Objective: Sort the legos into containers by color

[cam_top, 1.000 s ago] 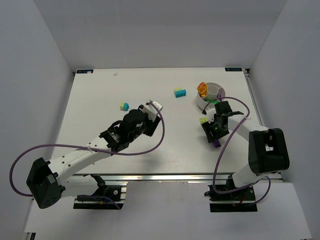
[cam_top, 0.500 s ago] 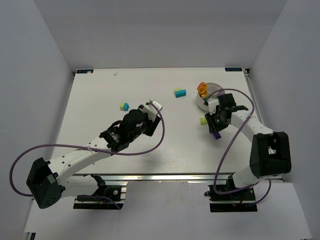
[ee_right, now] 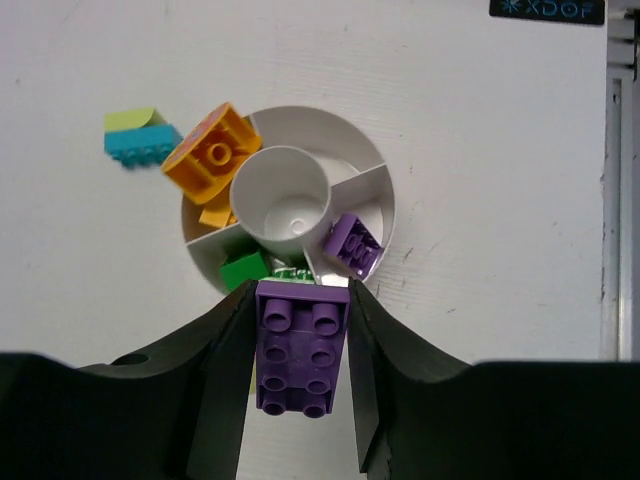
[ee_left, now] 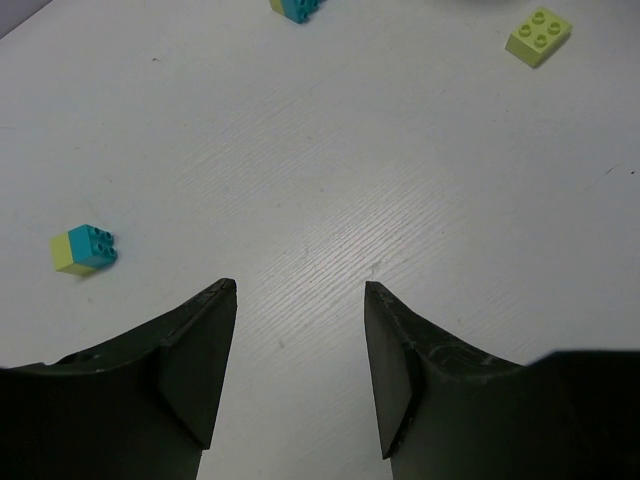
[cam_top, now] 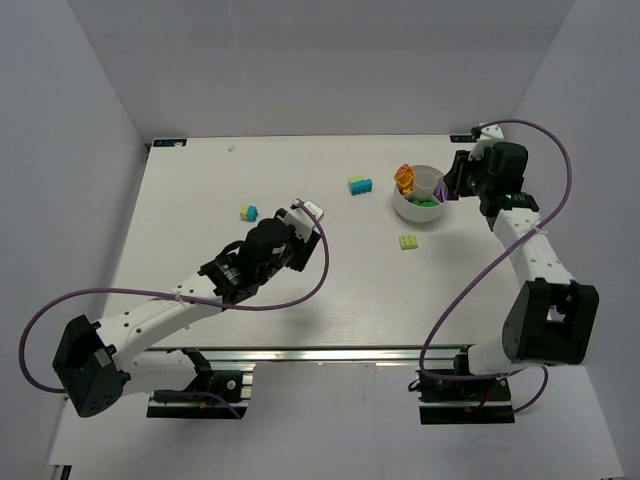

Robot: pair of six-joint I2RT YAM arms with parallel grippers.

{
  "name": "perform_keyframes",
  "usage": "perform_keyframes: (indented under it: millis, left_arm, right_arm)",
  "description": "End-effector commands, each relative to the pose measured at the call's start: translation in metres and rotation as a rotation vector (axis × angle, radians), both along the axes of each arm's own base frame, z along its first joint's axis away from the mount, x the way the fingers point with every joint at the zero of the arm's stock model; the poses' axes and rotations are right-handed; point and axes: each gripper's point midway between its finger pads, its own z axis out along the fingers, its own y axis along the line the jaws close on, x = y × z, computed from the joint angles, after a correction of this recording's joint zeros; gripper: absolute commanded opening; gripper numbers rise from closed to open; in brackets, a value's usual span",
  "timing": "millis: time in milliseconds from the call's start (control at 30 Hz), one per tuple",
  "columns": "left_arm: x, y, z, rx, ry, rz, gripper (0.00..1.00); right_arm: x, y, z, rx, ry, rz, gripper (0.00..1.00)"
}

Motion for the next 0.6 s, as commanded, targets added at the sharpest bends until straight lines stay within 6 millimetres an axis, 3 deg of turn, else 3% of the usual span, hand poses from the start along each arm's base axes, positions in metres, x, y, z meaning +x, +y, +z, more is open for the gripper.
perform_keyframes:
  millis: [0,333,433,567]
  left_arm:
    - [0.004,0.006,0.003,0.006,-0.025,0.027,0.64]
    - [0.007,0.008,-0.008,0.045,-0.014,0.044,0.64]
    - [0.008,0.008,-0.01,0.053,-0.014,0.045,0.64]
    - [0.009,0.01,-0.012,0.061,-0.013,0.053,0.64]
  right_arm:
    - [0.037,-0.015,0.029,0.161,-0.098,-0.139,0.0]
    - [0.088,-0.034,0.011,0.291,-0.063,-0.24,0.0]
    - [0.101,-0.033,-0.015,0.303,-0.006,-0.235,0.0]
    - [0.109,-0.035,-0.032,0.293,0.021,-0.232,0.0]
